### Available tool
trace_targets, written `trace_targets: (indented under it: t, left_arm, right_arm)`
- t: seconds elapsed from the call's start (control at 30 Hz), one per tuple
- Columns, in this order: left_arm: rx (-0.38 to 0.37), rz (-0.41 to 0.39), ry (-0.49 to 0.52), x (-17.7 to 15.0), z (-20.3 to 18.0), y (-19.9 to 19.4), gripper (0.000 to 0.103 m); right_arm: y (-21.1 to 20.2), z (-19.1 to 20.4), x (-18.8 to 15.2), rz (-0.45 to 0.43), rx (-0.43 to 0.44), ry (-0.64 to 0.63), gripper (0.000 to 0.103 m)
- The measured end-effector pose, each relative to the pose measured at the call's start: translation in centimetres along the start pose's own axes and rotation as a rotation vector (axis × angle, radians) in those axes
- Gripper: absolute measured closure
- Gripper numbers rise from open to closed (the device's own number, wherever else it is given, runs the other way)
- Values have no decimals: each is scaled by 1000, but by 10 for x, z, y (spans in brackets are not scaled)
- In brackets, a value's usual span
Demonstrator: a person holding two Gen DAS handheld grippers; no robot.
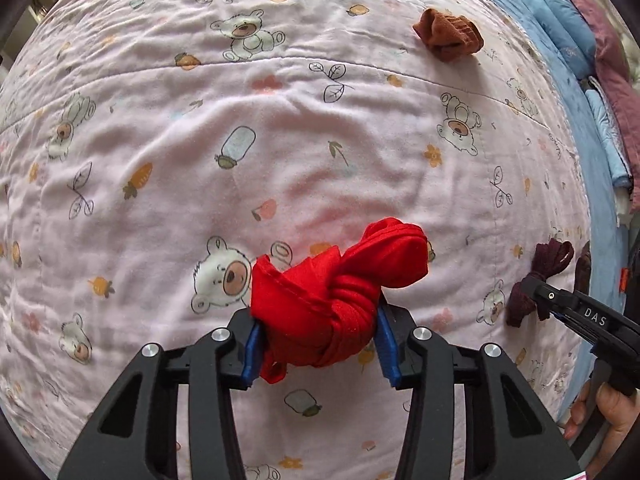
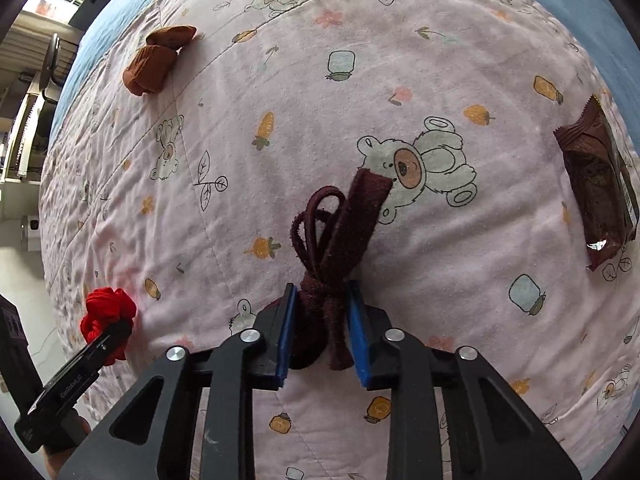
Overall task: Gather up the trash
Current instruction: 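Grasp the red wrapper with the left gripper while the right grasps the dark ribbon, then carry the red wrapper and ribbon over the bucket and open both grippers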
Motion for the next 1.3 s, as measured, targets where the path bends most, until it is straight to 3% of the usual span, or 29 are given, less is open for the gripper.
trace_targets:
  t: [0.17,0.27,0.43,0.67,0.97,1.3]
  left_arm:
    - [-51,21,-31,-39,2,-12,57]
    - [-81,44,-46,-64,0,-20,57]
    - [-147,112,-53,-119,-12,-31,57]
    - [-214,137,-13,-179,-29,-59,57]
    - [-242,86,87,-243,-49,-100,57]
    - [-234,111,286,-324,-97,-109,57]
  right_arm:
    - [-21,-9,-23,-15,37,-5,86]
    - [-43,-8,-45,-33,101,-6,86]
    - [-79,-3,-90,-32,129,-41,86]
    - [-115,-25,-162,-36,161,27,86]
    - [-149,-50,-251,-76,198,97,86]
    - [-186,-108,-336,-154,242,234,86]
Point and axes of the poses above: each gripper's, at about its wrist camera, not at the fingertips, and y roughly the way its jaws point, z to its left, x to its top, the point moved 5 cm from there along y, roughly the way its jaws point, and after that the axes turned 9 degrees about x, right-handed, at the moved point
